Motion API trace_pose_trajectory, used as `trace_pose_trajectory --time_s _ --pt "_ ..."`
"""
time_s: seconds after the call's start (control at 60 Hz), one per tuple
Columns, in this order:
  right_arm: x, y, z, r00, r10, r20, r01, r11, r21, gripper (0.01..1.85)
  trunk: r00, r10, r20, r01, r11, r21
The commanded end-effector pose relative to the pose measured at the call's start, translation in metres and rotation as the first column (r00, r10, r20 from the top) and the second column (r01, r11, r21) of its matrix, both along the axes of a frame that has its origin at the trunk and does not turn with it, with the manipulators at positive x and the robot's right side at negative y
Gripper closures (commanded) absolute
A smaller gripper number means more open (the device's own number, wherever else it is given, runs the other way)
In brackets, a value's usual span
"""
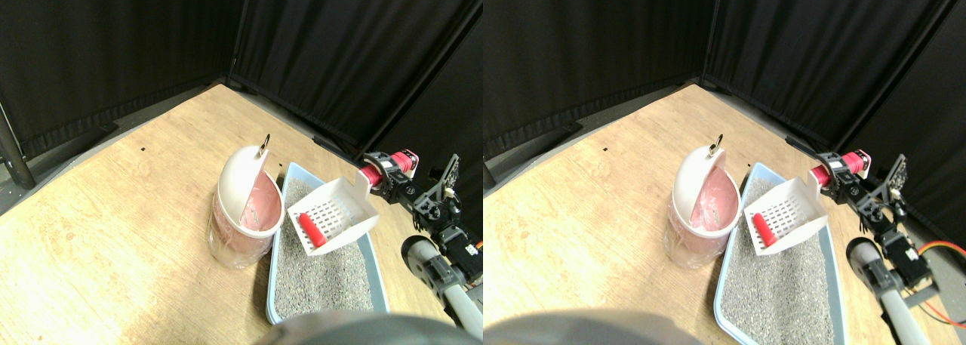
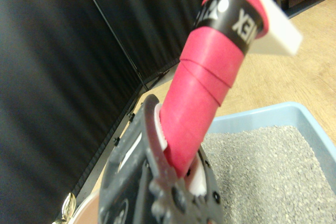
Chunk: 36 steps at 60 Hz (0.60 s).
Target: Scoop (unimanual)
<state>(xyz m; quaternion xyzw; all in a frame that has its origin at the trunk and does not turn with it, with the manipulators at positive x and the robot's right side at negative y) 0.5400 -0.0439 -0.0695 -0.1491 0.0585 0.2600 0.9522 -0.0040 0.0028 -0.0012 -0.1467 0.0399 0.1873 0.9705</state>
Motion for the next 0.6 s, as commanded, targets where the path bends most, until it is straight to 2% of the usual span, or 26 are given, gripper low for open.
trace_pose_trajectory --time_s 0.017,0.15,0.167,0.2,0.267,0.317,0.4,0.45,0.533,0.6 --pt "0.0014 0.0066 0.0102 1.000 -0.009 0.030 0.008 1.000 0.004 1.51 0.9999 0.009 -0.012 -0.009 0.9999 0.004" --pt "0.0029 0.0100 0.0127 0.999 0.020 0.028 -0.019 0.999 -0.028 1.64 0.9999 0.009 -0.012 -0.009 0.9999 0.004" --pt "0.0030 0.0106 0.0132 0.999 0.024 0.028 -0.023 0.999 -0.027 1.69 0.9997 0.022 -0.003 -0.022 0.9997 -0.002" --pt "0.0031 0.0116 0.0139 0.999 0.026 0.024 -0.026 0.999 -0.020 1.73 0.9997 0.022 -0.003 -0.022 0.9997 -0.002" --pt "0.0029 0.0134 0.0146 1.000 0.010 0.006 -0.009 1.000 -0.005 1.59 0.9997 0.023 -0.002 -0.023 0.9997 -0.001" --pt "0.0023 0.0136 0.0144 1.000 0.004 0.002 -0.004 1.000 -0.004 1.62 0.9998 0.021 -0.004 -0.021 0.9998 -0.002" --pt "0.0019 0.0122 0.0115 1.000 -0.007 -0.008 0.007 1.000 0.011 1.54 0.9998 0.022 -0.001 -0.022 0.9998 -0.003" --pt "0.0012 0.0118 0.0110 1.000 -0.009 -0.005 0.009 1.000 0.016 1.62 0.9997 0.023 0.001 -0.023 0.9997 -0.002" --pt "0.0036 0.0076 0.0068 1.000 0.012 0.011 -0.012 0.999 0.045 1.54 0.9997 0.023 0.001 -0.023 0.9997 -0.002" --pt "0.0038 0.0057 0.0055 1.000 -0.011 0.001 0.011 0.998 0.055 1.55 0.9998 0.017 0.004 -0.017 0.9998 -0.001"
